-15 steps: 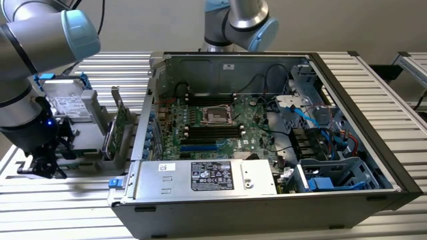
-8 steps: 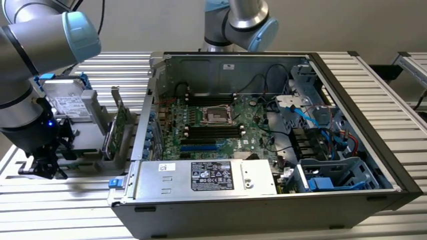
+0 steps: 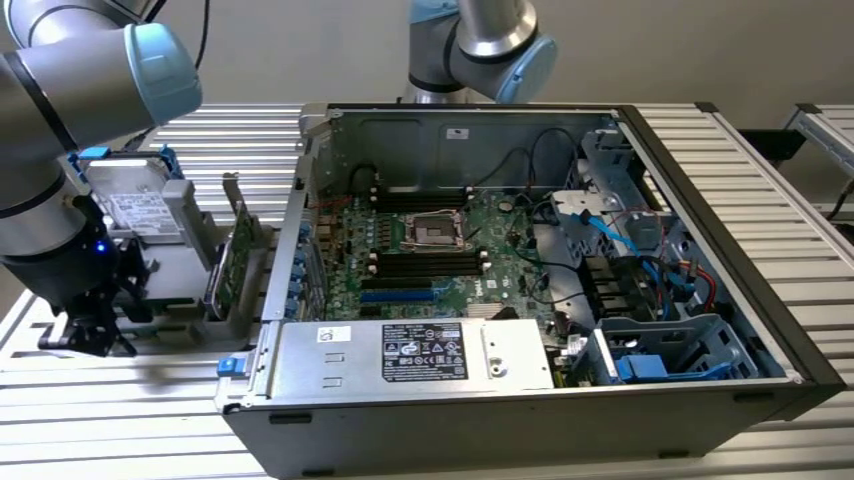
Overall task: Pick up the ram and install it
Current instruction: 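Pick up the ram and move it above insertion slot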
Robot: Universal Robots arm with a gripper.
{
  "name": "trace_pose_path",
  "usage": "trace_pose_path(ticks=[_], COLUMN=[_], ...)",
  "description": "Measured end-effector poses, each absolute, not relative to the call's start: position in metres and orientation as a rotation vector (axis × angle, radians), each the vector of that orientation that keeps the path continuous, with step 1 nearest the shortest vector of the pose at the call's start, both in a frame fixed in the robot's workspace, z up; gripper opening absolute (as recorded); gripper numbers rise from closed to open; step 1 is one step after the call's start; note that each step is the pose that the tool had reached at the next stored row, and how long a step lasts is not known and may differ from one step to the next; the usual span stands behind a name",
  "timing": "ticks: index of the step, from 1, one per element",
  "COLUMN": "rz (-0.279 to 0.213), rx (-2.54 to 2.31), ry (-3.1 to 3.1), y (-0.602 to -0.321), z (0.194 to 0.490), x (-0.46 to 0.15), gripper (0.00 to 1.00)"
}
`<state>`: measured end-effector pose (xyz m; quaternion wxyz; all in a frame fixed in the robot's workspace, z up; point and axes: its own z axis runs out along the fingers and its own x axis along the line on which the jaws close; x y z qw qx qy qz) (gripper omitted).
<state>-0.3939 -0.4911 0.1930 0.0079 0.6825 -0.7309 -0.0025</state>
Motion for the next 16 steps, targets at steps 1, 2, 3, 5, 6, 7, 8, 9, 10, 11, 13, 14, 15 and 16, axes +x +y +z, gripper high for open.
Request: trace_pose_path(ticks=[1,2,3,5,6,7,8,9,10,11,13,14,15,16], rz=[-0.008,-0.008,-0.008,-0.008,-0.008,-0.008,-0.008,-0.008,-0.008,-0.008,-0.008,-0.008,-0.008,-0.008], rx=[2.133,2.133,2.133,2.133,2.133,2.133,2.133,2.133,2.133,2.133,2.133,2.133,2.133,2.133], ry=[-2.285,-2.284,-2.285,-2.285,-2.285,-2.285,-2.284,-2.285,-2.285,-2.285,-2.285,-2.285,-2.285,-2.285], y=[-0.4911,-0.4911,-0.4911,-0.4911,-0.4911,-0.491,-0.4911,-0.491,-0.491,-0.491,-0.4911,-0.4911,-0.491,-0.4911], z=[0.193,0.193,0.193,0.193,0.193,0.193,0.193,0.193,0.193,0.193,0.193,0.193,0.193,0.193], x=[-0.3939,-0.3939,-0.3939,-0.3939,-0.3939,-0.3939,-0.3939,-0.3939,-0.3939,-0.394,-0.3939,-0.3939,-0.3939,-0.3939], gripper=[0.45,0.45,0.39,0.33,0.33,0.33,0.33,0.3,0.3,0.24,0.17,0.17,0.17,0.17])
